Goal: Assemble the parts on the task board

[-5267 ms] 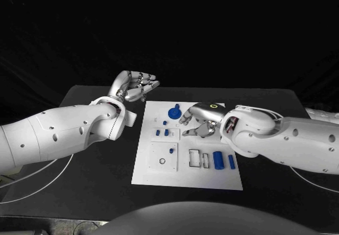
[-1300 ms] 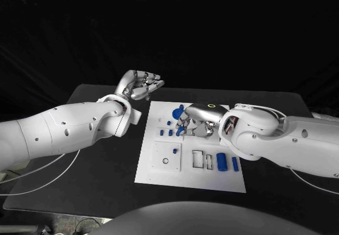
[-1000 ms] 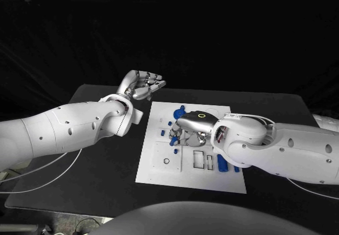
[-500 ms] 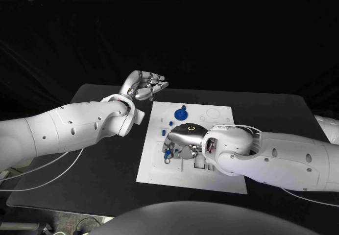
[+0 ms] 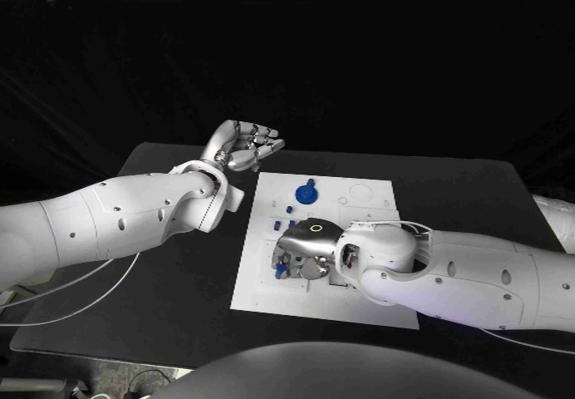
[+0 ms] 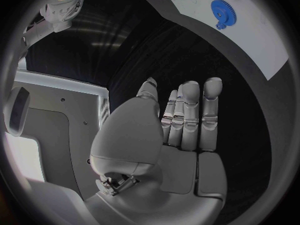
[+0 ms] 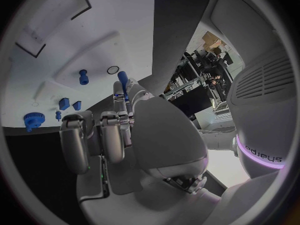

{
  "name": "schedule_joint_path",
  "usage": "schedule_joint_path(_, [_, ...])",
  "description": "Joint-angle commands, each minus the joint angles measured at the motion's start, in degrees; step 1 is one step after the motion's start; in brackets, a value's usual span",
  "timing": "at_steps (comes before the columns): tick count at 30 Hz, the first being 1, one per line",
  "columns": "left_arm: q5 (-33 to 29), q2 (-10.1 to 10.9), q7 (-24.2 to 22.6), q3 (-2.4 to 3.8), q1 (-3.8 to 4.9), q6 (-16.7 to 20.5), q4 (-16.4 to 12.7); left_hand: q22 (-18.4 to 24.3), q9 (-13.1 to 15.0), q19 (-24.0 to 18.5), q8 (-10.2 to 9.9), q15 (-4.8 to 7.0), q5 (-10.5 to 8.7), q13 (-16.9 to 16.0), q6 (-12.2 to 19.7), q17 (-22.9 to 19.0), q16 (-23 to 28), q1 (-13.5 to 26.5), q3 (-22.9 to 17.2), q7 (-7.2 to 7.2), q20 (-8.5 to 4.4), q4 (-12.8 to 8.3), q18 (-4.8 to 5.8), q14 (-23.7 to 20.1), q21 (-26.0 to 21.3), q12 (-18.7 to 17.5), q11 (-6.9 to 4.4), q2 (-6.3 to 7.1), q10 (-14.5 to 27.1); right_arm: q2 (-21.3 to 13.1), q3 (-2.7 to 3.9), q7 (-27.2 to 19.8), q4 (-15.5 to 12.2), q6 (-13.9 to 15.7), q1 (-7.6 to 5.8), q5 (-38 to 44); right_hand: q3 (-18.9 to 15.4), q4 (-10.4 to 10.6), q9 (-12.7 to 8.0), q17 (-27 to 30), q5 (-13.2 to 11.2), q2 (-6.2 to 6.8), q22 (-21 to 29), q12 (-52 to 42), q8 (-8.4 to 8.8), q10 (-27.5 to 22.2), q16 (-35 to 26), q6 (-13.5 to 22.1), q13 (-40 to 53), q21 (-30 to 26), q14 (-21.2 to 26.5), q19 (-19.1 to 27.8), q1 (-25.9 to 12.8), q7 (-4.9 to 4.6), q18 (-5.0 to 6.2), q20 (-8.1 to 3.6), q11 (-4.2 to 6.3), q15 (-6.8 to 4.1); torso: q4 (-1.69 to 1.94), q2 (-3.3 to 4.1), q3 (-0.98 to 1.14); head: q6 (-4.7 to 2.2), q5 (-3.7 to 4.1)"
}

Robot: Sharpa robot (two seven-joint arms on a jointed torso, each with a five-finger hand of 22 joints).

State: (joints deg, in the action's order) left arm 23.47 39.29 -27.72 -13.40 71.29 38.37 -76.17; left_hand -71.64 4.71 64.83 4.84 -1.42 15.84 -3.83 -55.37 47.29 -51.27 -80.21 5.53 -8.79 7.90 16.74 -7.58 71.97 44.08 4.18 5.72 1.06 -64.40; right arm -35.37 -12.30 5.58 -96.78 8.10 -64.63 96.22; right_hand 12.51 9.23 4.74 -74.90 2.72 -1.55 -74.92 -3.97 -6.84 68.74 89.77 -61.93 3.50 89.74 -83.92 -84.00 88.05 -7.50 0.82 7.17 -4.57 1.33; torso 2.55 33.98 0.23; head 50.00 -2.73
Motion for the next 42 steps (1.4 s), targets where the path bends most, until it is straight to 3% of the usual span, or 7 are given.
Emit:
schedule_joint_path(1, [0.41,0.01,-0.73,0.05,0.02,-0.66,-0.24,0.05,-0.09,0.44,-0.37,-0.26,0.29,0.07,0.17,0.06,0.00,0.00,0.21,-0.31,-0.10,0.00,-0.83,0.12,-0.19,-0.26,0.06,-0.56,0.30,0.28,0.02,0.05,0.02,-1.74,0.11,3.28,0.37,0.12,0.56,-15.10,0.27,-0.03,-15.08,0.35,-0.03,-0.33,0.23,-1.22,-0.08,0.26,-6.08,-6.00,0.48,0.24,-0.82,0.53,-0.21,0.29,-0.04,-0.02,0.02,0.00,-0.05])
schedule_joint_path(42, [0.44,0.32,-0.65,0.06,0.03,-0.61,-0.56,0.07,-0.09,0.48,-0.39,-0.27,0.32,0.07,0.21,0.01,0.08,-0.06,0.28,-0.33,-0.10,-0.01,-0.83,0.11,-0.30,-0.27,0.07,-0.66,0.34,0.06,0.02,2.11,0.46,-2.99,0.17,4.98,0.51,0.18,0.54,-15.10,0.26,-0.06,-15.08,0.42,0.09,-0.43,0.23,-1.16,-0.06,0.26,-6.08,-6.00,0.44,0.15,-0.82,0.59,-0.25,0.30,0.00,-0.08,-0.03,0.00,0.69])
